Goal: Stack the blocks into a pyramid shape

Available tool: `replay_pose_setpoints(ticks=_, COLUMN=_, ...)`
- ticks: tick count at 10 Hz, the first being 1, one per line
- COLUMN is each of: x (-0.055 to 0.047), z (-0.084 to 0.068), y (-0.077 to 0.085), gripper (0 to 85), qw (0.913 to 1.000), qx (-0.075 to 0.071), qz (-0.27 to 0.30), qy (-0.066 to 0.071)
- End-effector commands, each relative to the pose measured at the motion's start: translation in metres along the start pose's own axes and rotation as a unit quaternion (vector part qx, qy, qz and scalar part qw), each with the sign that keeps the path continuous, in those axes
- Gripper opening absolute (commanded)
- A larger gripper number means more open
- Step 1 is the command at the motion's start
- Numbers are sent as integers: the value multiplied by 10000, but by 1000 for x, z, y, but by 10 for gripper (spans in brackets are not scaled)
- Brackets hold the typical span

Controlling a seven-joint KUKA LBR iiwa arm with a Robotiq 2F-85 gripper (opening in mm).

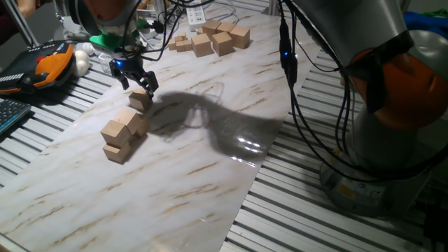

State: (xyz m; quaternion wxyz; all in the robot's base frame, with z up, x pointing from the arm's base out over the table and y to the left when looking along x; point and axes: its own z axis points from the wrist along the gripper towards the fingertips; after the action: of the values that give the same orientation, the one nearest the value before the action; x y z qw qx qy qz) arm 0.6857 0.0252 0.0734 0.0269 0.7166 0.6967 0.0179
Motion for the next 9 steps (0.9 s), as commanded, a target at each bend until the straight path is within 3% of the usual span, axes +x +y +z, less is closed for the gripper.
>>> replay_pose_setpoints(ticks=1, x=-1, z=2, y=1, gripper=850, qw=10000, qx=-1, qz=-7, qy=7)
replay_pose_setpoints(ticks=9, x=-5, z=15, y=3, gripper=850, qw=10000, qx=-8, qz=-51, qy=38)
